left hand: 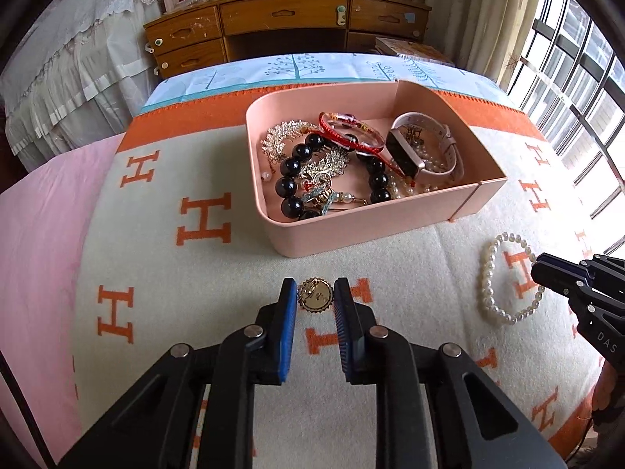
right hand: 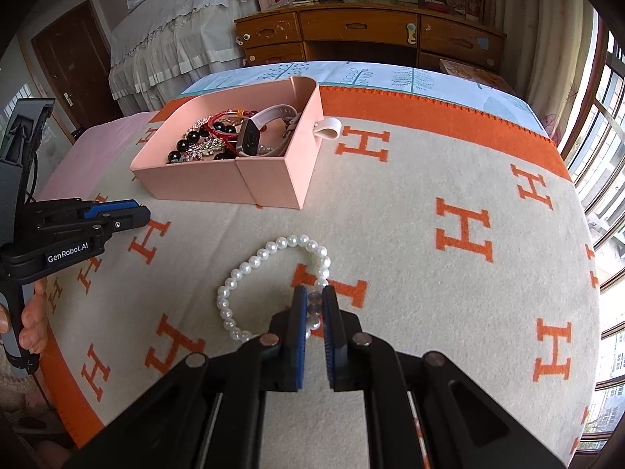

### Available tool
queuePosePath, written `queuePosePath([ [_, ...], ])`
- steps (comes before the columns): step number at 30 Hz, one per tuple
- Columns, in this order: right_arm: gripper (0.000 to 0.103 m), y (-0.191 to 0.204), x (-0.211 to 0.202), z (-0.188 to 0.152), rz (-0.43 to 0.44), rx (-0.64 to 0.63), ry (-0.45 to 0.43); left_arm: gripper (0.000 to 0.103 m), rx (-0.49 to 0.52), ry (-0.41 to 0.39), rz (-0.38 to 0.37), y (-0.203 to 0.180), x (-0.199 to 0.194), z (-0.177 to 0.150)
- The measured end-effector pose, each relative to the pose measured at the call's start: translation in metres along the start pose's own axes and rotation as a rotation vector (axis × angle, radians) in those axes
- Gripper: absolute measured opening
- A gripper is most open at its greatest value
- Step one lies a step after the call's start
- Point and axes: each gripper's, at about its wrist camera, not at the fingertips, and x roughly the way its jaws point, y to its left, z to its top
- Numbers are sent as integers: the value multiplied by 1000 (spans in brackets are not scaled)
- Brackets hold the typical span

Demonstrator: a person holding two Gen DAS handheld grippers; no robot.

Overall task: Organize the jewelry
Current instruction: 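Carry the coin pendant and pearl bracelet into the pink box and release both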

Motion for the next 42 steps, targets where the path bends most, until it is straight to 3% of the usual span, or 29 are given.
queuePosePath([
  [10,7,38,-74,25,-21,-77,-152,17,25,-128,4,6,-87,15],
  [17,7,54,-127,72,-45,-92,-280,17,33,-188,-10,10,-122,46],
  [23,8,58,-148,120,-17,-46,-323,17,14,-223,-15,10,-132,73],
  [31,8,63,-114,165,-14,-18,-288,17,-25,-167,-26,7,-85,95],
  [42,8,55,-14,180,36,60,-133,17,-43,-39,-33,0,2,94],
])
